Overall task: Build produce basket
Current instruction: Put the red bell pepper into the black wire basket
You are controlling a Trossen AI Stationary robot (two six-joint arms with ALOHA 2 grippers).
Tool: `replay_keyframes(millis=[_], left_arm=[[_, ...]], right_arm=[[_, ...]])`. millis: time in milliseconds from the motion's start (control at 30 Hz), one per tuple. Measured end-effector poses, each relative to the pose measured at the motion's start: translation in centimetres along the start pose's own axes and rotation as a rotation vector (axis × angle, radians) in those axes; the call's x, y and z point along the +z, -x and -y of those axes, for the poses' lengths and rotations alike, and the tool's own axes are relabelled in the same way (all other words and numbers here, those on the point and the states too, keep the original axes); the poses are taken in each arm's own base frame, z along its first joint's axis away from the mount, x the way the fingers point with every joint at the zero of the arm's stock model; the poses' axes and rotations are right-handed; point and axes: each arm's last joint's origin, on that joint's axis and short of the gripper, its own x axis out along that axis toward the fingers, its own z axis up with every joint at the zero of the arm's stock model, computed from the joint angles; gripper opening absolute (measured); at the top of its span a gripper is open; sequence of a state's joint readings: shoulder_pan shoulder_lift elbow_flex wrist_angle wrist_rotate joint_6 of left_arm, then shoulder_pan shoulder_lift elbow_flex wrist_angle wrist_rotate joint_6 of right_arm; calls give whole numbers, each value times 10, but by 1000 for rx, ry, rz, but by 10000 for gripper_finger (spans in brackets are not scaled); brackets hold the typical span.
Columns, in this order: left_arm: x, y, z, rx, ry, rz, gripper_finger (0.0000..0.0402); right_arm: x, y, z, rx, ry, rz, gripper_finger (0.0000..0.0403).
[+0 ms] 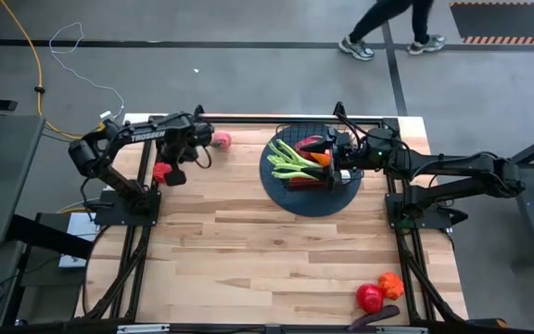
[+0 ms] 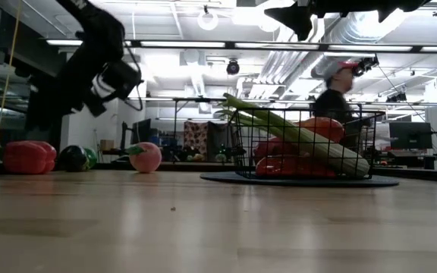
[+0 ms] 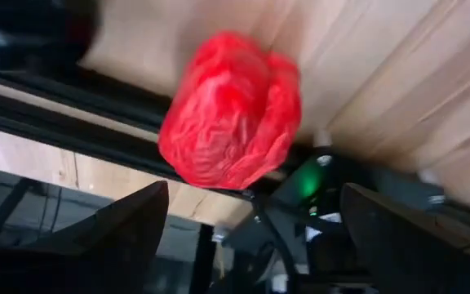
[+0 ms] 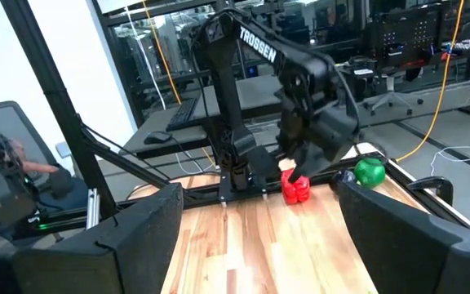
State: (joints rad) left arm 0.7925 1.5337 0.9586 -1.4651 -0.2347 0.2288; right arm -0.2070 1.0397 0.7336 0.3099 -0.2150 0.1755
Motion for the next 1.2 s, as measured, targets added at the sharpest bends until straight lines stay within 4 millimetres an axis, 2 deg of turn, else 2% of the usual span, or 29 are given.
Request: replay_keyframes(millis=[133,533,1000,1200], left_arm=[[6,-20,3,25,-2,24,353],[8,-50,7,137,-8,11,353],[14,-52,7,111,-56,85,351],[14,-52,7,110,-72,85,327]], right_arm=[[0,0,1,-23,0,4,320],[0,0,1,-46,-7,8,320],[0,0,1,-46,-7,8,320],[0,0,1,-45,-7,8,320]])
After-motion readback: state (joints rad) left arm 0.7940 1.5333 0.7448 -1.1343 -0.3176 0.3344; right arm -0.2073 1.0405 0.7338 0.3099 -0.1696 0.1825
